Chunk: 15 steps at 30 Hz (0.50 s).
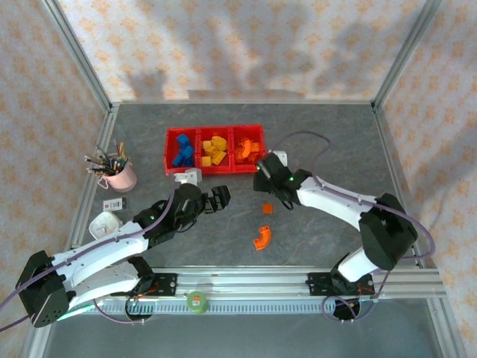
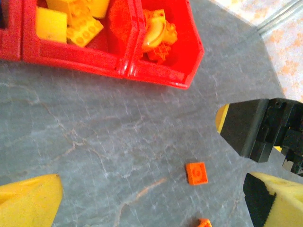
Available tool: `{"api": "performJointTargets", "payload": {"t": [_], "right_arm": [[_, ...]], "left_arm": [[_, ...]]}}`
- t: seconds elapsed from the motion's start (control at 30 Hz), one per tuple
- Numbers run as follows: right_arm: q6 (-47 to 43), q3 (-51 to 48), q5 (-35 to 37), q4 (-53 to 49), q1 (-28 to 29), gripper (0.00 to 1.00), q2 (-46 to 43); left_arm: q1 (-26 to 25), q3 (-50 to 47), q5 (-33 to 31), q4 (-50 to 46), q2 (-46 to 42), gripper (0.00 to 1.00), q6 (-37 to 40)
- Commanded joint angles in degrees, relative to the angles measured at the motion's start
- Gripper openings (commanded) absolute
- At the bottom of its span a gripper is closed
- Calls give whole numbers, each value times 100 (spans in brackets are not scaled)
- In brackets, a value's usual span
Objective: Sort the legos into containers by color
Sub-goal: Place the lego in the container, then pick up the lego from the center of the table.
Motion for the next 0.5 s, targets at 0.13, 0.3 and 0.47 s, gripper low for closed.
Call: {"api": "performJointTargets", "payload": {"t": [0.13,0.3,0.47], "right_arm": [[547,-713,-42,17,374,81,-336],[578,-899,-206,244,512,77,-137],[585,-888,-194,396,583,69,144]], "left_arm": [[-331,-350,-355,128,-107,99,-541],[-353,-517,-388,262,-94,99,-683],[-359,-516,-473,248,-22,99,-702]]}}
